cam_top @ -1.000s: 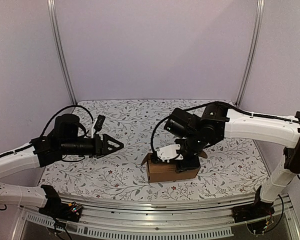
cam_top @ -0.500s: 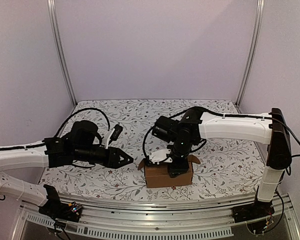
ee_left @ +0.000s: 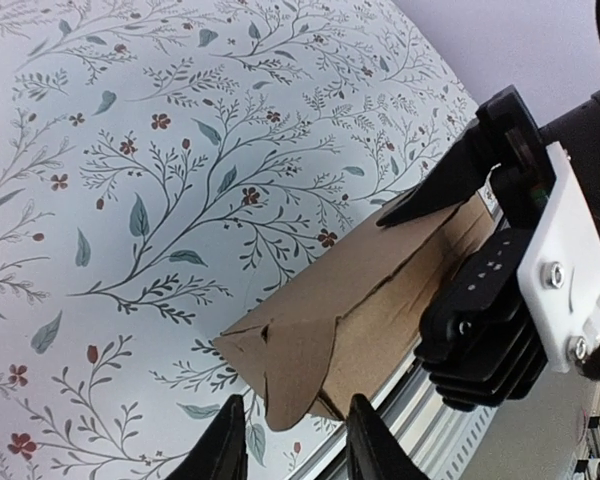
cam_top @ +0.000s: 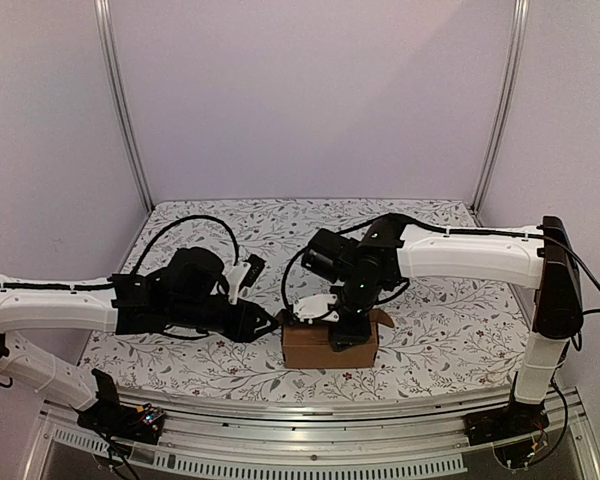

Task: Fold the paper box

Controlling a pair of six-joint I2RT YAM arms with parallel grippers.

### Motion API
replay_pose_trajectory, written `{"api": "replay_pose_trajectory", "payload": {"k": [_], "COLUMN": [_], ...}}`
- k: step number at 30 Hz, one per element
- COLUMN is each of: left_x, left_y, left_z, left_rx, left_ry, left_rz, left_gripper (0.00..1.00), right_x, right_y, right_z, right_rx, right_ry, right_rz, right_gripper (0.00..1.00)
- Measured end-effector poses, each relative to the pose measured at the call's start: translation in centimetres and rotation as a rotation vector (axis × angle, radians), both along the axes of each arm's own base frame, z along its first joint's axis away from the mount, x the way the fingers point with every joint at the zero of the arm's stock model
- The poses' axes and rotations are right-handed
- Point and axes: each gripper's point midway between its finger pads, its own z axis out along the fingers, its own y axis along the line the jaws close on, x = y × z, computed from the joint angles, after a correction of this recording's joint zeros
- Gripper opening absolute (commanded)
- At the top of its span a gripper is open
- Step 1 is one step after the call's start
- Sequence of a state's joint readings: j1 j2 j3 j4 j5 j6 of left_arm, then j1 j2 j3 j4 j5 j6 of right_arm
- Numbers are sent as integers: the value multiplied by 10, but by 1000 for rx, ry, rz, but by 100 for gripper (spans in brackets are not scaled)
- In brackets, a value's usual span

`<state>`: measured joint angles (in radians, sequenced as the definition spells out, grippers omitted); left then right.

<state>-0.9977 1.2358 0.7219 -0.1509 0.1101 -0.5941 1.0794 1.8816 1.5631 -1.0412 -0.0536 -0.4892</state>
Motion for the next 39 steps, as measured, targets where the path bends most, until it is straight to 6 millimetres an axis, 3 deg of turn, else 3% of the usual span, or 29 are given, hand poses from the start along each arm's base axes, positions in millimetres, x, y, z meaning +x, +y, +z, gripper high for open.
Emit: {"api": "replay_pose_trajectory", "payload": {"k": [5, 12, 39], "left_x": [2, 7, 20], "left_y": [-2, -5, -9], "left_z": [-2, -11, -25], "left_rx": [21, 53, 52], "left_ry": [-23, -41, 56], "left_rz": [7, 20, 211], "left_gripper": [27, 0, 0], "right_x": [3, 7, 18], "right_y": [4, 7, 11], "right_z": [1, 0, -17], "right_rx": [18, 29, -9], "right_ry": [-11, -27, -138], "right_rz": [-11, -22, -119], "right_gripper": [33, 33, 32]}}
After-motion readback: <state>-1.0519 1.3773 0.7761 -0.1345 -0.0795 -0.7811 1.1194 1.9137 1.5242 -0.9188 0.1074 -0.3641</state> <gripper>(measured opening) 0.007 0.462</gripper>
